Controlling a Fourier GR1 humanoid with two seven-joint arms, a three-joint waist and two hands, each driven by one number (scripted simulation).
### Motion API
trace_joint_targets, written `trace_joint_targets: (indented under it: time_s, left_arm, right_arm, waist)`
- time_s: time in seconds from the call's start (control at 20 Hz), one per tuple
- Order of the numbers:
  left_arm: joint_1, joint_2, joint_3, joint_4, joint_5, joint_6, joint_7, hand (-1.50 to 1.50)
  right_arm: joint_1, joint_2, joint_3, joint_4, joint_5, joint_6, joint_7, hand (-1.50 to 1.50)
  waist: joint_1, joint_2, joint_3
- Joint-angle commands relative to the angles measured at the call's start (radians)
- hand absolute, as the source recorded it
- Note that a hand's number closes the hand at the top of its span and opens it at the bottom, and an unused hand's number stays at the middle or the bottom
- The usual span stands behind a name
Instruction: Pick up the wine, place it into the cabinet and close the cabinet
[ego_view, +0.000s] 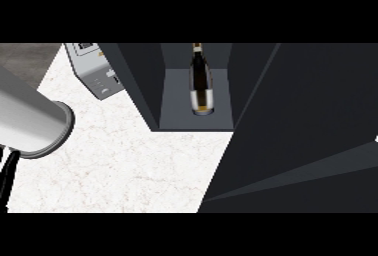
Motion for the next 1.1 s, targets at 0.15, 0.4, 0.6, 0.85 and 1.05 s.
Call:
trace_joint_targets:
  time_s: [0.15,0.4,0.6,0.85,1.05]
  left_arm:
    - [0.021,0.03,0.095,0.042,0.058,-0.12,0.013,-1.5]
    - [0.012,0.036,0.122,0.068,0.077,-0.157,0.042,-1.5]
    - [-0.025,0.035,0.141,0.062,0.125,-0.168,0.092,-1.5]
    - [-0.056,0.016,0.154,0.069,0.131,-0.179,0.115,-1.5]
    - [-0.071,0.015,0.135,0.041,0.123,-0.165,0.14,-1.5]
  right_arm:
    - [-0.116,0.032,0.227,0.017,0.125,-0.152,-0.032,1.5]
    - [-0.258,0.032,0.28,0.075,0.194,-0.288,-0.02,1.5]
    - [-0.39,0.03,0.272,0.132,0.227,-0.396,-0.014,1.5]
    - [-0.55,0.027,0.206,0.219,0.169,-0.471,0.02,1.5]
    - [-0.661,0.026,0.136,0.261,0.06,-0.526,0.044,1.5]
  waist:
    - [0.009,0.002,-0.001]
    - [0.01,0.002,-0.002]
    - [0.011,0.005,-0.002]
    - [0.018,0.009,-0.001]
    - [0.04,0.013,-0.002]
